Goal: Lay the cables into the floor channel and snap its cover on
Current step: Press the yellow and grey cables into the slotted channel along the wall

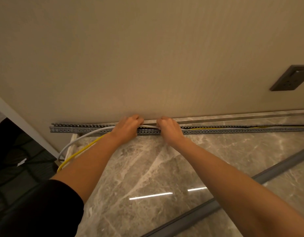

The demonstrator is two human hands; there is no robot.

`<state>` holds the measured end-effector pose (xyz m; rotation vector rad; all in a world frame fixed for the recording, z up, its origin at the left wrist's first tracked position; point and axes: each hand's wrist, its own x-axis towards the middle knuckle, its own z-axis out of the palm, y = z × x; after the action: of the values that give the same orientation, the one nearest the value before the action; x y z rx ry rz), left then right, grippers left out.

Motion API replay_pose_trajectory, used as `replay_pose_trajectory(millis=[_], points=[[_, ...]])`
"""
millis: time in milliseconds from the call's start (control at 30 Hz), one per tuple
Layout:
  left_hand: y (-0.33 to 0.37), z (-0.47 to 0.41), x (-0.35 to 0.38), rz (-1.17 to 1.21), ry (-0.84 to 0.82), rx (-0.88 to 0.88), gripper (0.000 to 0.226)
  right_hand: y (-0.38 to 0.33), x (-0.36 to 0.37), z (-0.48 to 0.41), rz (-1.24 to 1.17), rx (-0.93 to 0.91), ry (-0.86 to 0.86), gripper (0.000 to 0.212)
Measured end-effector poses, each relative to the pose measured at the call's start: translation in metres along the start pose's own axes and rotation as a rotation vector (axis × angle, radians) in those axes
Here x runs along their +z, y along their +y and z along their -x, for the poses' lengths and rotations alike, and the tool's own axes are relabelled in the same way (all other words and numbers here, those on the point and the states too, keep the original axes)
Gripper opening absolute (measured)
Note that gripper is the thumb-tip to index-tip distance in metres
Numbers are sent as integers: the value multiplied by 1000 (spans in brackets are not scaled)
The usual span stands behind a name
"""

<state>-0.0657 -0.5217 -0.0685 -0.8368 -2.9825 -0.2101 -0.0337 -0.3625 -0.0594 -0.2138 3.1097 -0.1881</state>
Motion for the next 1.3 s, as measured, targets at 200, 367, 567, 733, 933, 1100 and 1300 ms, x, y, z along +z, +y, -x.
replay_pose_trajectory(millis=[200,367,567,733,933,1100,1300], points=[[-10,2,4,-164,90,176,23,-1,1,-4,-31,1,-15,25],[-5,6,1,-57,-3,147,25,1,-1,-7,-87,55,-23,25],[3,1,7,165,38,-30,14,-2,-1,-8,-103,146,-6,25],[13,2,5,78,-10,60,16,-4,-1,-3,-61,123,0,25],[11,3,14,67,11,-2,14,4,-5,0,-3,18,-59,29],[13,-1,9,10,39,59,16,-4,-4,7,57,5,-119,33],[26,-4,-1,-203,-76,221,9,-8,-8,9,24,51,-169,33]])
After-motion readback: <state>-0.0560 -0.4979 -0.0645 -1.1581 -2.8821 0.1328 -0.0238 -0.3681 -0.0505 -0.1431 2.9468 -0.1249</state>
